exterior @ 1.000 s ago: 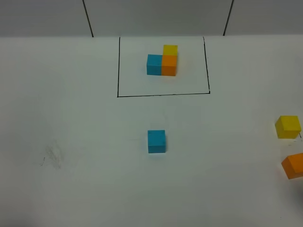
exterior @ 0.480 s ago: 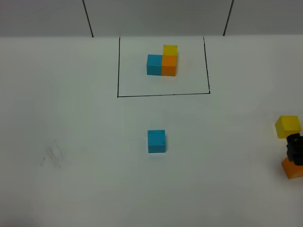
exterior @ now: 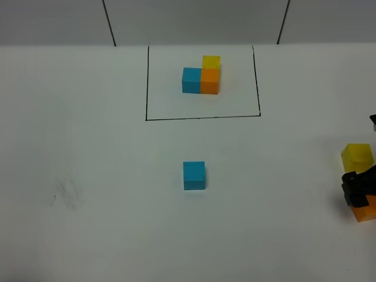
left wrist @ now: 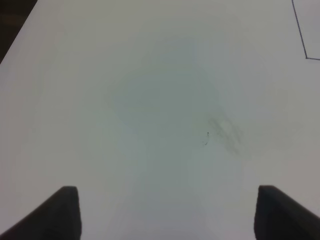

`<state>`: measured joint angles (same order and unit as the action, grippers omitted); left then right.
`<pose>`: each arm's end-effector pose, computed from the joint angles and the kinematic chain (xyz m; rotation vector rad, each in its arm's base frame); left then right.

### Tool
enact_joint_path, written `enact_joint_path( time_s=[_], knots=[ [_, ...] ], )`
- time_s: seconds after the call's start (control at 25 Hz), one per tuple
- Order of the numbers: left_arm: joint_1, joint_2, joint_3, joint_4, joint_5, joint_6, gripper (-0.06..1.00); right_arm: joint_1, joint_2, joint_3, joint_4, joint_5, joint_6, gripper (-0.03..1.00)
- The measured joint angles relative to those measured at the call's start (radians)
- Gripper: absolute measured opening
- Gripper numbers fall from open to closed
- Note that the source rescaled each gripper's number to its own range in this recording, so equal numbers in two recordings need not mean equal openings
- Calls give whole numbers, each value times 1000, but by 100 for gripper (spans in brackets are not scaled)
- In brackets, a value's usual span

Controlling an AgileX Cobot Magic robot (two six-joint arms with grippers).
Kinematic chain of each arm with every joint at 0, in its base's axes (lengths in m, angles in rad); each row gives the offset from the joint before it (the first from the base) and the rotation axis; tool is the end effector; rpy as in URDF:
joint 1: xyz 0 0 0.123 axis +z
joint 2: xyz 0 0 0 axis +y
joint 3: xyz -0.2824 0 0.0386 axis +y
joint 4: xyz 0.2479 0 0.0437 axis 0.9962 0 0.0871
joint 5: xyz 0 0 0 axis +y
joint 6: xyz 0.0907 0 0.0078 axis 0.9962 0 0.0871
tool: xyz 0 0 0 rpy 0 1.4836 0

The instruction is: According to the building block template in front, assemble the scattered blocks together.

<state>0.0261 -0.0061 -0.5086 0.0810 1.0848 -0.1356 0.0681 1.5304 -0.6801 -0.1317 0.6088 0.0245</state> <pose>-0.0081 0.0063 0.2778 -0.1713 2.0440 0.0289 0.2416 0.0096 0.1603 -0.2116 2.9296 -0.1128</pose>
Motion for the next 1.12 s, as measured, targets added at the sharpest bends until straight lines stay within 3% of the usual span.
enact_joint_path(
  time_s=[0.64,0.72,0.8,0.96,1.12],
  knots=[
    [0,0,0,0,0,0,60,-30,151,-1,8,-75,-16,87],
    [0,0,0,0,0,0,60,-30,163,-1,13,-77,-16,81],
    [0,0,0,0,0,0,60,-30,172,-1,18,-77,-16,68],
    [0,0,0,0,0,0,60,-30,177,-1,23,-76,-16,22],
    [0,0,0,0,0,0,60,-25,158,-1,23,-68,-18,23]
  ],
)
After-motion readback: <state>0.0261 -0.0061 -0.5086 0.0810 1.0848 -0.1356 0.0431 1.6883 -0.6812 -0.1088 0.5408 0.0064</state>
